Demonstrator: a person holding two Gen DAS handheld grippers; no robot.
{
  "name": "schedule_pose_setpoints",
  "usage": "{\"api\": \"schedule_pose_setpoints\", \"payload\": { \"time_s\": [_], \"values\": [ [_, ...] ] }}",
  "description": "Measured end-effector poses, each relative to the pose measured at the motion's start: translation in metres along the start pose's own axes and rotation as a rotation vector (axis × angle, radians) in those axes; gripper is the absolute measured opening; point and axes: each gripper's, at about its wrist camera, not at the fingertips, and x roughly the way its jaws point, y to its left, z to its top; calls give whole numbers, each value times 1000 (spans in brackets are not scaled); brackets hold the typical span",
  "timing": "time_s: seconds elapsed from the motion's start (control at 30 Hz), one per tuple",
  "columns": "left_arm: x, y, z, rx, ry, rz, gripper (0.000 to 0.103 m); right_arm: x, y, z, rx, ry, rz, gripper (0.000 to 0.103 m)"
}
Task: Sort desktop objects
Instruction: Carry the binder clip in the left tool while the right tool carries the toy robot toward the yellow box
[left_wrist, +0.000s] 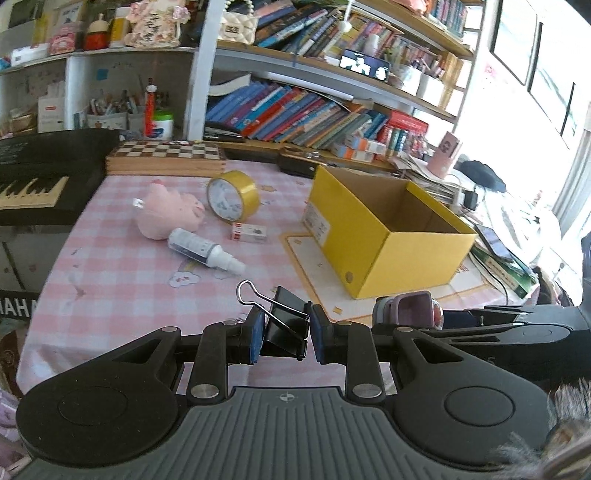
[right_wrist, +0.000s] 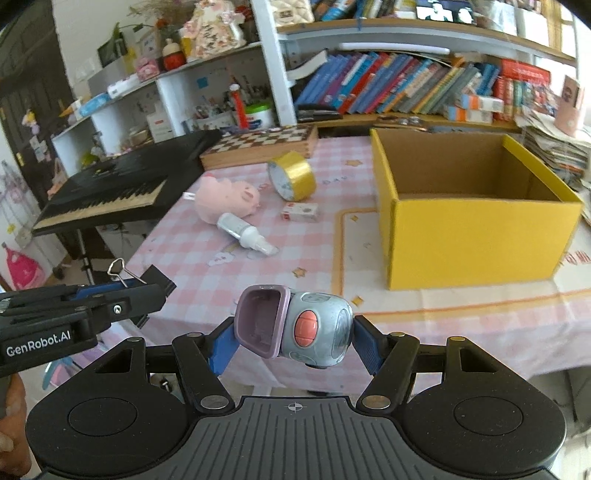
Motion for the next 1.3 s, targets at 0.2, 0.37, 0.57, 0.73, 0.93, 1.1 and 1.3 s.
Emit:
{"api": "schedule_pose_setpoints", "payload": {
  "time_s": [0.2, 0.37, 0.57, 0.73, 0.93, 1.1, 1.3],
  "values": [
    [9, -17, 1, 44, 17, -65, 24, -11, -16, -8, 53, -4, -58, 67],
    [21, -33, 2, 79, 35, -128, 24, -21, -31, -15, 102, -7, -111, 67],
    [30, -50, 4, 119, 49, -188, 24, -31, -48, -22, 159, -13, -165, 67],
    [34, -60, 4, 141, 56, -219, 24, -37, -55, -26, 182, -13, -192, 67],
    [41, -70, 5, 150, 73, -241, 24, -39, -63, -28, 189, -2, -208, 67],
    [50, -81, 7, 161, 84, -254, 24, -39, -76, -27, 202, 5, -215, 67],
    [60, -94, 11, 162, 90, -255, 24, -34, -90, -20, 197, 18, -204, 67]
  ]
}}
